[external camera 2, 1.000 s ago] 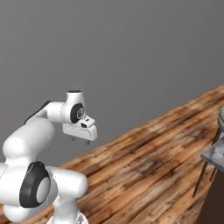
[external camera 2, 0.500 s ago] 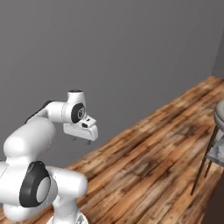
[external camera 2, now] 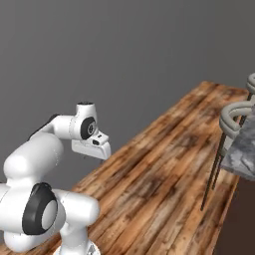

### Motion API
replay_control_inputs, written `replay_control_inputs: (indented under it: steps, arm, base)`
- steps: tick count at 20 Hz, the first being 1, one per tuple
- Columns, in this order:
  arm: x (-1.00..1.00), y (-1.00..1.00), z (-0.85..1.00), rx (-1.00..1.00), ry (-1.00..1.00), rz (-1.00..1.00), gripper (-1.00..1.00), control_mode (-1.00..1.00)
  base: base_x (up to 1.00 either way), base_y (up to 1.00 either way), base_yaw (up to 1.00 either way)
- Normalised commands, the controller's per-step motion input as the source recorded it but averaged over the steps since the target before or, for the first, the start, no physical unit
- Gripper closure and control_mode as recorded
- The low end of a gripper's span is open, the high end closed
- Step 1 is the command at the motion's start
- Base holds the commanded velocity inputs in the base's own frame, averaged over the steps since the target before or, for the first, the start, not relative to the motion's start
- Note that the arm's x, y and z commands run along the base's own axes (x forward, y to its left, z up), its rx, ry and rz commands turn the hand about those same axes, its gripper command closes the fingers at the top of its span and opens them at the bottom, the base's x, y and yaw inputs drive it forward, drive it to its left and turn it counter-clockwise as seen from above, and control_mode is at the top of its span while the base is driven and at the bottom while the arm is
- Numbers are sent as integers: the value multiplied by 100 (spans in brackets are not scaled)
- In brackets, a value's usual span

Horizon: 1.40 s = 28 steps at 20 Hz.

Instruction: Four empty soda cans are scattered around the kitchen. Gather all the cans and cluster them next to the stove for recycling.

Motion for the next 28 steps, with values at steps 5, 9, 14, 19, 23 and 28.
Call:
replay_control_inputs:
  steps: [5,9,14,19,23,28]
  arm:
    - [0,0,0,0,0,0,-100,100]
    - [0,0,0,0,0,0,-100,100]
    - [0,0,0,0,0,0,-100,100]
    - [0,0,0,0,0,0,-100,100]
    - [0,0,0,0,0,0,-100,100]
    - [0,0,0,0,0,0,-100,100]
  base:
    - [82,29,-19]
    - [85,15,-13]
    - [85,19,-14]
    - [70,34,-26]
    - [70,32,-26]
    - [69,33,-26]
